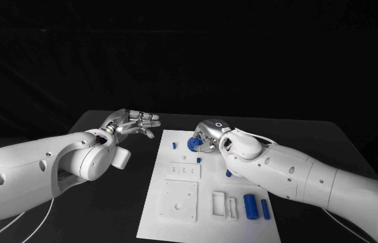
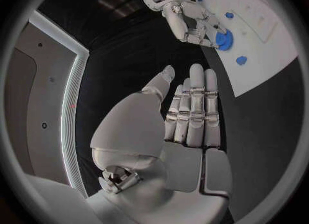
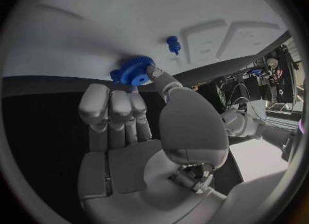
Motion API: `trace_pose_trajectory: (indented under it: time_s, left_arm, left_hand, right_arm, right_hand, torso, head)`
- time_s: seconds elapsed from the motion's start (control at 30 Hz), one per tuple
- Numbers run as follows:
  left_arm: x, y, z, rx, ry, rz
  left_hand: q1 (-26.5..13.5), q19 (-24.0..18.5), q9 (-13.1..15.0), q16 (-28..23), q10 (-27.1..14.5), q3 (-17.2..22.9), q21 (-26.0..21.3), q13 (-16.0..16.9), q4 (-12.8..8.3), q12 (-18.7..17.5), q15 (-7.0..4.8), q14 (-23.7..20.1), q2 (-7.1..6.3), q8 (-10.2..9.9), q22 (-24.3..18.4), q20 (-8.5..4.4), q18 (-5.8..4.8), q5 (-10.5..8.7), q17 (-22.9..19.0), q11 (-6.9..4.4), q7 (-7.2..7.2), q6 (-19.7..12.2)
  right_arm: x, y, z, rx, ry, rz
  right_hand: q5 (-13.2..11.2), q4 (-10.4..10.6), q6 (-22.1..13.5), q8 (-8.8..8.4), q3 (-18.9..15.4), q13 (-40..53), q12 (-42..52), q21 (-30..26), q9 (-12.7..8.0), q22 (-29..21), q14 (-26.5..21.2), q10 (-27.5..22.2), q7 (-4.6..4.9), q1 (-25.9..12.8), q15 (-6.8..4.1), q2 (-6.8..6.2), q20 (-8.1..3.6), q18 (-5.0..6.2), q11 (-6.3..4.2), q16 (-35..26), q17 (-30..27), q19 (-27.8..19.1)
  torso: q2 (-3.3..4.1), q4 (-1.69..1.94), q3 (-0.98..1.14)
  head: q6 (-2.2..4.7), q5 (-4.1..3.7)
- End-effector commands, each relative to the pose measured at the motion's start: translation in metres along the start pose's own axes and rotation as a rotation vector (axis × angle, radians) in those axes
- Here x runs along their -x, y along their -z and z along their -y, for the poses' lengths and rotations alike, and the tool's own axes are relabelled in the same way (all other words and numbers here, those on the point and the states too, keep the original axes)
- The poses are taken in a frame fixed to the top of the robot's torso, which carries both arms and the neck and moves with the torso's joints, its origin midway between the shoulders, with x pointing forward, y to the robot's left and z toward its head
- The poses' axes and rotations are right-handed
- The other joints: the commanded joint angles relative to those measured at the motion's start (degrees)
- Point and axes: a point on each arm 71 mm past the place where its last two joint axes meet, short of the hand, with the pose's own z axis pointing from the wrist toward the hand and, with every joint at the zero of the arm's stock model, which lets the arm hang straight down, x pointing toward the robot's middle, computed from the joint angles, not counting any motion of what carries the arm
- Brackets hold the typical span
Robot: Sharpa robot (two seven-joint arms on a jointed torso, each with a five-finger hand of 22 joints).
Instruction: Assemble the parts on the task board
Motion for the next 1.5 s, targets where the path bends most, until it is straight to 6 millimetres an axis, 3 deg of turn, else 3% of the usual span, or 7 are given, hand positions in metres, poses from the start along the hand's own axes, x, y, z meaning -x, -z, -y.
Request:
trace_pose_trajectory:
  time_s: [0.03,0.23,0.4,0.43,0.53,0.63,1.5]
  left_arm:
    - [-0.002,-0.001,0.002,-0.007,-0.002,-0.006]
    - [-0.001,-0.001,0.002,-0.006,-0.002,-0.005]
    - [-0.002,-0.001,0.002,-0.007,-0.004,-0.006]
    - [-0.002,-0.002,0.002,-0.007,-0.004,-0.006]
    - [-0.002,-0.003,0.002,-0.006,-0.005,-0.006]
    - [-0.001,-0.003,0.001,-0.005,-0.007,-0.005]
    - [0.008,-0.002,-0.001,-0.001,-0.014,0.023]
  left_hand:
    - [0.4,-0.3,0.0,-0.4,-0.5,-0.3,0.2,0.1,-0.2,-0.1,0.18,-0.3,-0.04,-0.1,0.0,0.10,0.19,0.28,-0.1,0.10,-0.08,-0.2]
    - [0.4,-0.3,0.0,-0.4,-0.5,-0.3,0.2,0.1,-0.2,-0.1,0.18,-0.3,-0.04,-0.1,0.0,0.10,0.19,0.28,-0.1,0.10,-0.08,-0.2]
    - [0.4,-0.4,0.0,-0.4,-0.5,-0.3,0.4,0.1,-0.2,-0.1,0.20,-0.3,-0.07,-0.1,-0.1,0.12,0.20,0.24,-0.1,0.12,-0.07,-0.2]
    - [0.3,-0.4,0.0,-0.4,-0.5,-0.4,0.4,0.1,-0.2,-0.1,0.20,-0.3,-0.05,-0.1,-0.1,0.13,0.20,0.24,-0.1,0.12,-0.07,-0.2]
    - [0.3,-0.4,0.0,-0.4,-0.5,-0.4,0.4,0.1,-0.2,-0.1,0.20,-0.3,-0.05,-0.1,-0.2,0.13,0.20,0.24,-0.1,0.12,-0.07,-0.2]
    - [0.3,-0.4,0.0,-0.4,-0.5,-0.4,0.4,0.1,-0.2,-0.1,0.20,-0.3,-0.05,-0.1,-0.2,0.13,0.20,0.24,-0.1,0.12,-0.07,-0.2]
    - [0.3,-0.4,0.0,-0.4,-0.6,-0.4,0.4,0.1,-0.1,-0.1,0.21,-0.3,-0.05,-0.1,-0.2,0.14,0.20,0.25,-0.1,0.14,-0.06,-0.3]
  right_arm:
    - [-0.011,0.001,-0.004,0.018,0.011,-0.062]
    - [-0.013,0.000,-0.001,0.000,0.011,-0.078]
    - [-0.014,-0.001,0.002,-0.019,0.002,-0.088]
    - [-0.014,-0.001,0.002,-0.021,0.000,-0.089]
    - [-0.013,-0.001,0.003,-0.028,-0.007,-0.084]
    - [-0.012,0.001,0.004,-0.029,-0.013,-0.074]
    - [0.008,0.028,0.028,-0.065,-0.038,0.016]
  right_hand:
    - [-0.2,0.2,4.7,0.19,-0.5,-0.1,-0.2,-0.3,0.0,6.8,-0.1,-0.5,-1.39,0.2,-0.34,0.20,-0.09,-0.04,-0.05,-0.2,-0.1,2.4]
    - [-2.4,1.8,1.6,0.15,-1.6,-0.7,-1.0,-0.7,-0.2,6.7,-0.1,-1.1,-0.62,-1.4,0.01,-0.30,0.18,0.11,0.38,-0.5,-0.3,2.4]
    - [-5.6,6.1,-1.0,0.16,-3.5,-1.4,-1.6,-1.0,-0.3,6.7,-0.1,-1.4,0.03,-5.0,0.41,-1.07,0.60,0.39,0.88,-0.8,-0.5,2.5]
    - [-8.0,7.4,-2.0,0.18,-4.5,-1.5,-1.7,-1.0,-0.3,6.7,-0.1,-1.5,0.26,-6.2,0.53,-1.42,0.69,0.44,1.04,-0.8,-0.5,2.5]
    - [-9.1,17.0,-3.1,0.22,-9.1,-1.9,-1.7,-1.1,-0.2,6.7,-0.1,-1.7,0.44,-7.1,0.71,-2.84,1.00,0.69,1.29,-0.7,-0.4,2.6]
    - [-10.2,18.9,-3.3,0.23,-9.6,-2.0,-1.6,-0.9,-0.2,6.8,-0.1,-1.7,0.48,-7.0,0.73,-3.49,1.01,0.70,1.31,-0.7,-0.4,2.7]
    - [-8.9,18.0,-1.9,0.22,-7.4,-1.9,-0.9,0.1,-0.2,7.0,0.0,-1.2,0.12,-6.0,0.55,-3.60,0.83,0.53,1.04,-0.2,-0.2,2.9]
  torso:
    - [-0.03,0.03,0.01]
    - [0.01,-0.12,0.02]
    - [0.04,-0.13,0.03]
    - [0.04,-0.16,0.02]
    - [0.07,-0.16,0.01]
    - [0.04,-0.13,0.09]
    - [-0.03,-0.60,0.32]
  head:
    - [-0.11,0.07]
    - [0.09,0.14]
    - [0.19,0.02]
    - [0.20,-0.04]
    - [0.17,-0.09]
    - [0.18,-0.07]
    - [0.38,0.08]
